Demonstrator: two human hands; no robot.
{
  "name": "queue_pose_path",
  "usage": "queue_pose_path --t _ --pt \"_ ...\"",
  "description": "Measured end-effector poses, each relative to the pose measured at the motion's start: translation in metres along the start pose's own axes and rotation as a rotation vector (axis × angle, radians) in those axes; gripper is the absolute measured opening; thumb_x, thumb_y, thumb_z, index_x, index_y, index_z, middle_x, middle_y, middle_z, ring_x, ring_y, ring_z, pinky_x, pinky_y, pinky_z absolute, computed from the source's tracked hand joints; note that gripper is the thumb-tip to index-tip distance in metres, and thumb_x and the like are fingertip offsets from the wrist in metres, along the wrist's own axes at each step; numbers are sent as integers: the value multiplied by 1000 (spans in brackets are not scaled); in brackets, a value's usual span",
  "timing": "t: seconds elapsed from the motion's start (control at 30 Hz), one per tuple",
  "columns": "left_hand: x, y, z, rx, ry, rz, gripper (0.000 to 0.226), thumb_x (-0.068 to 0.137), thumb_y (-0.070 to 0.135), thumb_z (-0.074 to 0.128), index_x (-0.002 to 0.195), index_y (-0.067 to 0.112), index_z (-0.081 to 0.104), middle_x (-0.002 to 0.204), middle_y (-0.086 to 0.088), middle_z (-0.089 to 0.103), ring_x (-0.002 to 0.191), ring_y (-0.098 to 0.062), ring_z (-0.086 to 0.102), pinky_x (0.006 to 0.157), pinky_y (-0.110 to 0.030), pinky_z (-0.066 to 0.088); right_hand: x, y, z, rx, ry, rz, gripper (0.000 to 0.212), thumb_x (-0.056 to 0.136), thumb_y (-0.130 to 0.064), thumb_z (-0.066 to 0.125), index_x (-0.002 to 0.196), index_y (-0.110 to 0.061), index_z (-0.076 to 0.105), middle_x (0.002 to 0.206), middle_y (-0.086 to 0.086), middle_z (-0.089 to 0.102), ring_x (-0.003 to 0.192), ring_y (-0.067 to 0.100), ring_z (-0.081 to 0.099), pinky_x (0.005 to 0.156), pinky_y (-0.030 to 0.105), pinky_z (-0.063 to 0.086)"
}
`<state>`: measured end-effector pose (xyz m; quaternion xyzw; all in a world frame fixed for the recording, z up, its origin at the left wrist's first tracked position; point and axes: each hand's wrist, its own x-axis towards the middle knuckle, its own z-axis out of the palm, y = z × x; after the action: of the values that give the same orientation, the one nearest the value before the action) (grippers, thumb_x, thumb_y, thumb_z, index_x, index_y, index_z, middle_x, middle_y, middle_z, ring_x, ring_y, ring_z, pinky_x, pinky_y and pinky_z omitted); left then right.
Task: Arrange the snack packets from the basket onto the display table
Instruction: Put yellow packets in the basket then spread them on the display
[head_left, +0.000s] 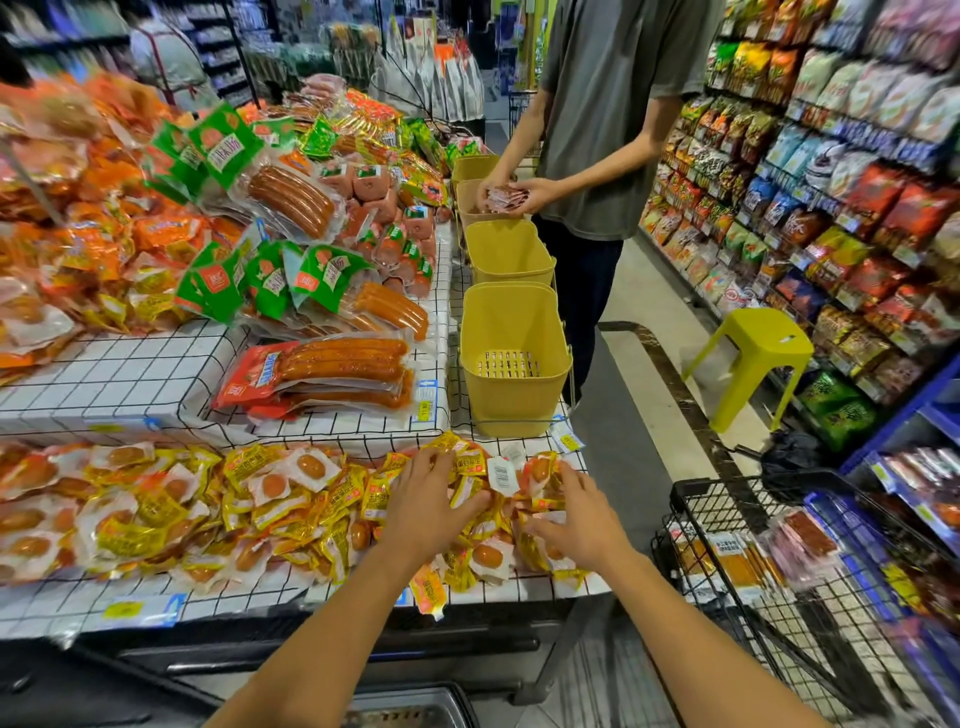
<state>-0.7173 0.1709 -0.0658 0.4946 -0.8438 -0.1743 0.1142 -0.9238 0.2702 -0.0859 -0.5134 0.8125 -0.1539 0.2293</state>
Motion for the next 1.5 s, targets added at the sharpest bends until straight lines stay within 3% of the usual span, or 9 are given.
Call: queue_pose_path --t 0.17,0.37,0.53,0.67,0.9,1.03,1.1,1.27,1.5 --pt "-6 -1 -5 15 2 33 72 90 63 50 147 21 36 143 -2 39 134 -24 36 109 -41 36 -6 -3 -8 -20 22 -10 96 85 -56 67 157 -19 14 156 5 29 139 29 36 106 43 42" --pt "-14 -6 -14 11 0 58 61 93 52 52 143 18 43 138 0 46 131 -22 41 106 -39 40 -12 -15 -18 -98 59 -95 59 92 -34 63 144 -19 42 147 5 40 131 28 44 102 39 43" --pt "-31 -18 -26 9 69 99 39 94 35 53 129 18 56 125 0 53 121 -22 50 96 -39 46 -26 -38 -22 -277 89 -175 30 95 -31 56 122 -17 58 122 5 58 107 29 60 80 40 53" --pt "-53 -35 -35 31 77 99 23 92 29 54 110 18 63 107 0 57 101 -21 55 81 -37 48 -44 -58 -13 -424 96 -257 18 95 -29 50 100 -18 63 98 6 66 86 31 65 59 34 43" --pt "-105 -79 -58 105 -28 120 18 95 27 48 96 17 63 97 -5 62 85 -24 58 65 -38 50 -86 -109 14 -521 101 -246 17 94 -26 50 89 -13 60 96 8 63 91 32 64 62 34 39" --pt "-144 -120 -76 123 -103 131 12 95 25 49 93 19 58 88 -4 60 74 -22 53 59 -35 43 -120 -145 43 -531 114 -256 17 97 -25 49 107 -20 61 103 6 65 93 31 63 60 34 37" --pt "-169 -144 -84 128 -119 130 10 96 25 48 90 22 55 84 -3 58 71 -21 54 58 -35 45 -139 -160 65 -505 114 -242 19 98 -31 49 108 -20 62 102 7 66 93 30 63 63 35 46" --pt "-238 -212 -84 141 -198 105 16 99 28 45 100 21 60 96 -3 57 80 -23 56 68 -41 52 -192 -197 135 -509 13 -189 26 97 -35 46 111 -17 60 110 9 63 105 31 62 76 36 47" --pt "-314 -277 -68 138 -312 37 13 93 28 48 91 23 60 95 -1 60 85 -26 62 65 -36 50 -259 -223 217 -485 -156 -141 24 98 -34 48 111 -18 59 109 7 65 103 29 64 74 37 49"
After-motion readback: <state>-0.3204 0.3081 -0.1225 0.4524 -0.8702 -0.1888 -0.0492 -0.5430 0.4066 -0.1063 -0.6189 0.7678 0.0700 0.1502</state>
